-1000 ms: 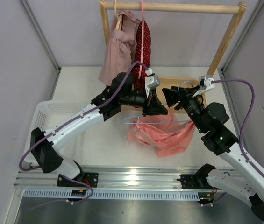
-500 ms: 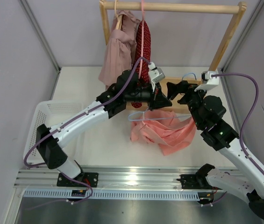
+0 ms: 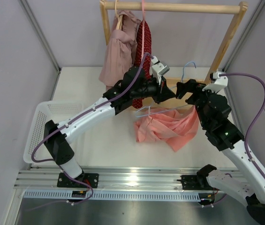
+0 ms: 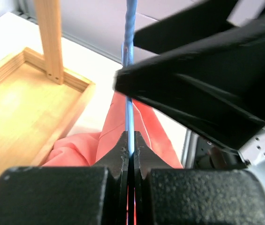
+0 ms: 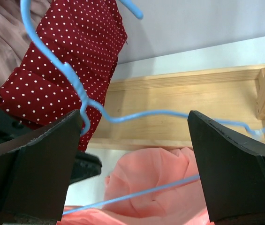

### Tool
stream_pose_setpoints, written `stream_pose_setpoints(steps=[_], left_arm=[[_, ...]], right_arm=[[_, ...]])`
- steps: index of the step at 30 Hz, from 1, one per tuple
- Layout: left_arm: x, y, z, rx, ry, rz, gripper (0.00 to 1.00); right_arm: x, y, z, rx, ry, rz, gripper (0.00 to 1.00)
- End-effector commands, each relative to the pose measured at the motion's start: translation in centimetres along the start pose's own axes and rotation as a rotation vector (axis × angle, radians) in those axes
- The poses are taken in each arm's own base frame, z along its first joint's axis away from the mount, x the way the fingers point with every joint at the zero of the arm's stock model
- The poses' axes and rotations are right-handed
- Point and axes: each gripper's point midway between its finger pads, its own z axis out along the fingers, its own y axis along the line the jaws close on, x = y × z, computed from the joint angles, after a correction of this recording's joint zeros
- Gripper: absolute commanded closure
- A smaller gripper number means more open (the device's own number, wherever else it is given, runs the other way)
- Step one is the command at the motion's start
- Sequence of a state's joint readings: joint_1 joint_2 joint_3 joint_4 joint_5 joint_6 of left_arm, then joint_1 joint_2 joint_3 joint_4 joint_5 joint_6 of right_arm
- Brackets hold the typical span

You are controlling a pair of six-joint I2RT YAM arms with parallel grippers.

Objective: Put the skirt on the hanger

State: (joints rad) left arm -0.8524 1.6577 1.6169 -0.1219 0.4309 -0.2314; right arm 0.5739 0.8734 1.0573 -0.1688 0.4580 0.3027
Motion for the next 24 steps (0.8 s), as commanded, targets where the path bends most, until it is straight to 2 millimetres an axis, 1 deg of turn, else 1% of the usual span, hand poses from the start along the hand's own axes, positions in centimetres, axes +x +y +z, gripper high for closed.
stream_pose_setpoints(steps=[1,2,3,4,5,7,8,9,10,11,12,13,15,16,17,19,20,21,22,23,24], left_arm=[[-5.8,0.2,-0.7,-0.051,-0.158,0.026,1.00],[-5.9,0.6,-0.7,-0.070,-0.162,0.020,1.00],[-6.4,1.0,-0.9,-0.087,-0.173,0.018,1.00],[-6.3,1.4,-0.9,-0.105,-0.173,0.008,1.00],[-7.1,1.9,-1.3,-0.142,-0.191,0.005,1.00],[-7.9,2.2,-1.6,-0.169,-0.210,0.002,1.00],[-8.7,2.6,-2.0,-0.198,-0.231,0.003,1.00],[-9.2,2.6,-2.2,-0.211,-0.244,0.002,1.00],[-10.2,2.6,-2.5,-0.220,-0.267,0.007,1.00],[-10.3,3.2,-2.5,-0.247,-0.264,0.003,1.00],[-11.1,3.2,-2.8,-0.260,-0.282,0.007,1.00],[-11.5,3.4,-2.9,-0.277,-0.290,0.006,1.00],[-13.2,3.4,-3.2,-0.295,-0.328,0.017,1.00],[-14.1,3.4,-3.5,-0.307,-0.350,0.020,1.00],[-14.3,3.7,-3.4,-0.322,-0.357,0.026,1.00],[-16.8,3.3,-4.2,-0.334,-0.406,0.041,1.00],[-17.1,3.5,-4.1,-0.343,-0.407,0.044,1.00],[-17.8,3.8,-4.1,-0.361,-0.425,0.052,1.00],[-18.9,3.5,-4.4,-0.359,-0.445,0.057,1.00],[-19.2,4.0,-4.5,-0.389,-0.456,0.056,1.00],[-20.3,3.7,-4.9,-0.391,-0.481,0.067,1.00]], right_arm=[[-3.7,0.0,-1.4,-0.005,-0.079,0.043,0.01],[-3.9,0.0,-1.6,-0.007,-0.084,0.046,0.01],[-4.6,-0.1,-1.9,-0.002,-0.096,0.054,0.01],[-5.0,-0.2,-2.1,0.004,-0.104,0.060,0.01],[-5.8,-0.4,-2.6,0.010,-0.121,0.070,0.01],[-7.2,-0.7,-3.4,0.021,-0.155,0.093,0.01],[-8.0,-0.9,-3.8,0.027,-0.174,0.105,0.01],[-8.4,-1.1,-4.0,0.036,-0.181,0.109,0.01],[-9.4,-1.1,-4.4,0.036,-0.201,0.119,0.01],[-9.7,-1.1,-4.6,0.041,-0.204,0.121,0.01],[-10.3,-1.1,-4.8,0.043,-0.215,0.126,0.00],[-11.3,-1.0,-5.1,0.043,-0.233,0.136,0.01],[-12.1,-1.1,-5.4,0.048,-0.247,0.135,0.01],[-13.1,-1.1,-5.8,0.050,-0.267,0.138,0.01],[-13.5,-1.0,-5.9,0.050,-0.273,0.136,0.01],[-14.2,-1.1,-6.1,0.058,-0.284,0.137,0.01],[-14.9,-1.0,-6.4,0.053,-0.296,0.143,0.00],[-15.0,-1.0,-6.4,0.054,-0.298,0.143,0.01],[-15.2,-1.0,-6.4,0.055,-0.300,0.145,0.01],[-15.7,-0.8,-6.6,0.047,-0.310,0.152,0.01],[-15.9,-0.8,-6.7,0.045,-0.314,0.152,0.01]])
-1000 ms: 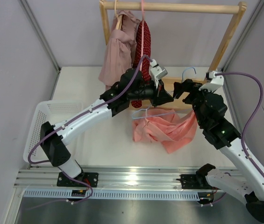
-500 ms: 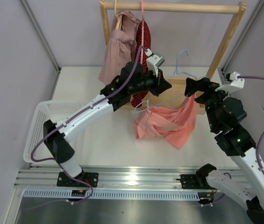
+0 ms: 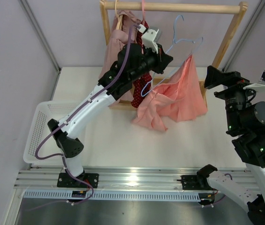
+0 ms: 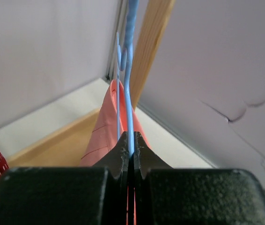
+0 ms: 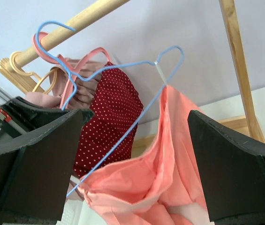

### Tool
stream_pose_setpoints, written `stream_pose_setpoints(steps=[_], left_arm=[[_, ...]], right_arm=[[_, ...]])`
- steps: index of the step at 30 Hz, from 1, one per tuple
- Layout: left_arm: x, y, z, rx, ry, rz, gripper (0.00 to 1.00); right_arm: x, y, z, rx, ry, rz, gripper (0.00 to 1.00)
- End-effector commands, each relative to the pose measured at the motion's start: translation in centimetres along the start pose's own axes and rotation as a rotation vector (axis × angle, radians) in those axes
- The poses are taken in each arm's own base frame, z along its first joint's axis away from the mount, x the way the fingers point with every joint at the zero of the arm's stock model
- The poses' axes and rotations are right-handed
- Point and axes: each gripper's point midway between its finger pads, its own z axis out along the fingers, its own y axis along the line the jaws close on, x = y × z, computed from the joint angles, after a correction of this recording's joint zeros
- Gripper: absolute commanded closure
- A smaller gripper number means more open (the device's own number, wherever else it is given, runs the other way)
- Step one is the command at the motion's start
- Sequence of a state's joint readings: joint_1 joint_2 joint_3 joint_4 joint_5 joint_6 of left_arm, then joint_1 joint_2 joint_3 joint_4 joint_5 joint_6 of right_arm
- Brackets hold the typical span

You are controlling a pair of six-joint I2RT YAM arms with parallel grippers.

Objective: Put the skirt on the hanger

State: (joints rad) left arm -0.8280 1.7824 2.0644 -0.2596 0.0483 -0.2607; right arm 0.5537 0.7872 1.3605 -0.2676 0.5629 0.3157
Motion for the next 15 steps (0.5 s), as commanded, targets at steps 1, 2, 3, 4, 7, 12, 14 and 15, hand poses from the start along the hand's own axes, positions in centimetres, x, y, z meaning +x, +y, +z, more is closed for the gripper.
stream_pose_setpoints(steps=[1,2,3,4,7,12,14,15], left_arm=[[-8.3,0.2,-0.9,-0.057,-0.229,0.023,1.00],[-8.5,0.4,-0.8,-0.065,-0.238,0.030,1.00],[-9.8,0.4,-0.9,-0.073,-0.272,0.031,1.00],[-9.9,0.4,-0.7,-0.075,-0.275,0.035,1.00],[-11.0,0.8,-0.3,-0.096,-0.303,0.051,1.00],[-11.0,1.7,1.0,-0.127,-0.324,0.076,1.00],[-11.1,2.4,1.4,-0.157,-0.344,0.086,1.00],[-11.0,2.8,1.7,-0.168,-0.347,0.088,1.00]], right_arm=[[-1.6,0.1,0.0,0.014,-0.032,-0.002,0.01],[-1.9,0.1,0.0,0.013,-0.035,-0.001,0.00],[-1.9,0.2,0.0,0.010,-0.035,0.000,0.01],[-2.0,0.2,0.0,0.013,-0.035,-0.001,0.01],[-2.3,0.1,-0.1,0.015,-0.043,0.004,0.01],[-2.4,0.1,-0.2,0.013,-0.043,0.004,0.01],[-2.5,0.1,-0.3,0.014,-0.045,0.002,0.01],[-2.5,0.1,-0.3,0.014,-0.045,0.000,0.01]])
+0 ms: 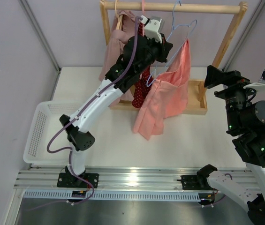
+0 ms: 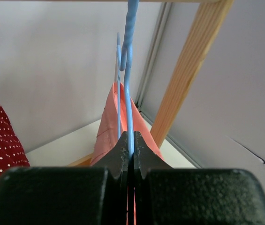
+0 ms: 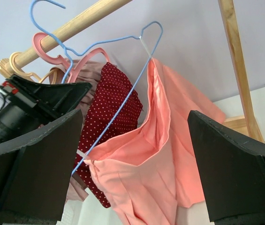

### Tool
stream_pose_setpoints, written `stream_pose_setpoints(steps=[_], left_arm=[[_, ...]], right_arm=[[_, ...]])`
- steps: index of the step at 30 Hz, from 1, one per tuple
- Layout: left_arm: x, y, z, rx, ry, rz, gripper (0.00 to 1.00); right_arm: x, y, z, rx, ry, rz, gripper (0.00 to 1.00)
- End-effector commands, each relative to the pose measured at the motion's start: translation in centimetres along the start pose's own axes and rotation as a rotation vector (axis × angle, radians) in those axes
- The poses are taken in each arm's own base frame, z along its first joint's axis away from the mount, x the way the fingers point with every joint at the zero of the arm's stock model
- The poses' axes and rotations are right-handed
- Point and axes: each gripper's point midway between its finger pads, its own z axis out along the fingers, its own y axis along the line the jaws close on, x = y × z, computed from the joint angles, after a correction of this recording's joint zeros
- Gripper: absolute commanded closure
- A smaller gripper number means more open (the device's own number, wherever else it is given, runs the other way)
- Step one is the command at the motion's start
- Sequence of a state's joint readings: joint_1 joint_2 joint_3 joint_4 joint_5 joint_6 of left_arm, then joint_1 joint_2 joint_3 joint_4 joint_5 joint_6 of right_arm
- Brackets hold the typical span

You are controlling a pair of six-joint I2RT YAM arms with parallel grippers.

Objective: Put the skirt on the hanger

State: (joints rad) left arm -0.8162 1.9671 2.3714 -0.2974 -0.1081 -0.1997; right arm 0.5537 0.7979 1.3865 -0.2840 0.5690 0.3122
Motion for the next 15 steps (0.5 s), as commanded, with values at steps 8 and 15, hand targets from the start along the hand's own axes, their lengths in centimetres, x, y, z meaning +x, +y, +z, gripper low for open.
stream_pose_setpoints(steps=[8,15], left_arm=[[-8.7,1.7,0.7,-0.058,-0.339,-0.008,1.00],[-9.2,3.0,1.4,-0.104,-0.389,-0.016,1.00]], right_arm=[[-0.8,0.0,0.2,0.009,-0.014,-0.014,0.01],[-0.3,0.0,0.2,0.008,-0.004,-0.014,0.01]])
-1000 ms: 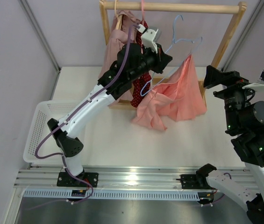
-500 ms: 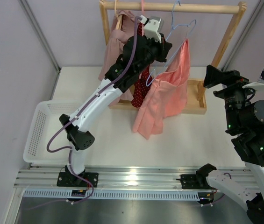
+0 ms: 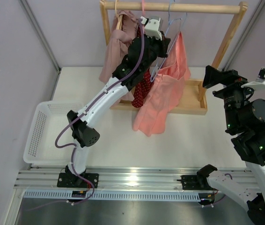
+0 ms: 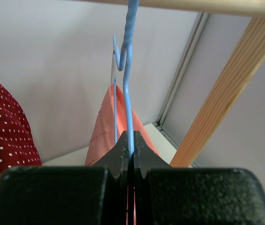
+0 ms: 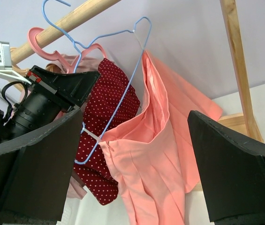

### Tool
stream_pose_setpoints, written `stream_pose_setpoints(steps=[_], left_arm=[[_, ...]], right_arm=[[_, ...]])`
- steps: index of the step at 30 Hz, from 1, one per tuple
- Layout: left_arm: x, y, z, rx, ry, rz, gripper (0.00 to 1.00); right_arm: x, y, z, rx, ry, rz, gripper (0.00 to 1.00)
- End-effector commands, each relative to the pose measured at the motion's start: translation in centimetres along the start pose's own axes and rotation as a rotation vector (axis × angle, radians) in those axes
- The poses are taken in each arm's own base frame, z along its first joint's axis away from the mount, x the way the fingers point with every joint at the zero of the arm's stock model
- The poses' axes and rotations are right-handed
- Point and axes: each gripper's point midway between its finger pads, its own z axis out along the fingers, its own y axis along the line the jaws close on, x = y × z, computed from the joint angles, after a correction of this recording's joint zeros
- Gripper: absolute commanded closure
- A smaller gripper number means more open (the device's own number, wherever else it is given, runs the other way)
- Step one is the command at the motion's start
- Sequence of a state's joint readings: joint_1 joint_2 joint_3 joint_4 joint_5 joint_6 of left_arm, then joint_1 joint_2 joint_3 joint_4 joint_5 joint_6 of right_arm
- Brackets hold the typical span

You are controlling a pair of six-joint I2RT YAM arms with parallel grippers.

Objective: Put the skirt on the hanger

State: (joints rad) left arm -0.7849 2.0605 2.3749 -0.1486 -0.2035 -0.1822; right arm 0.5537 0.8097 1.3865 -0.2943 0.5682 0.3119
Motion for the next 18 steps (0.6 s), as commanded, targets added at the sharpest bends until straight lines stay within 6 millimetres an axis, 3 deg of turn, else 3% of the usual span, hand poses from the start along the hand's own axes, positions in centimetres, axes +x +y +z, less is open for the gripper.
stream_pose_setpoints(steps=[1,3,18], left_arm=[[-10.1,-0.1,-0.9,0.000,-0.304,-0.048,1.00],[-10.3,-0.2,-0.7,0.002,-0.316,-0.052,1.00],[-4.7,0.5,1.9,0.041,-0.203,-0.054,1.00]], right_arm=[[-0.8,0.0,-0.1,0.001,-0.018,-0.001,0.01],[-0.6,0.0,0.0,0.002,-0.014,0.000,0.01],[0.8,-0.4,-0.2,0.003,0.014,-0.003,0.01]])
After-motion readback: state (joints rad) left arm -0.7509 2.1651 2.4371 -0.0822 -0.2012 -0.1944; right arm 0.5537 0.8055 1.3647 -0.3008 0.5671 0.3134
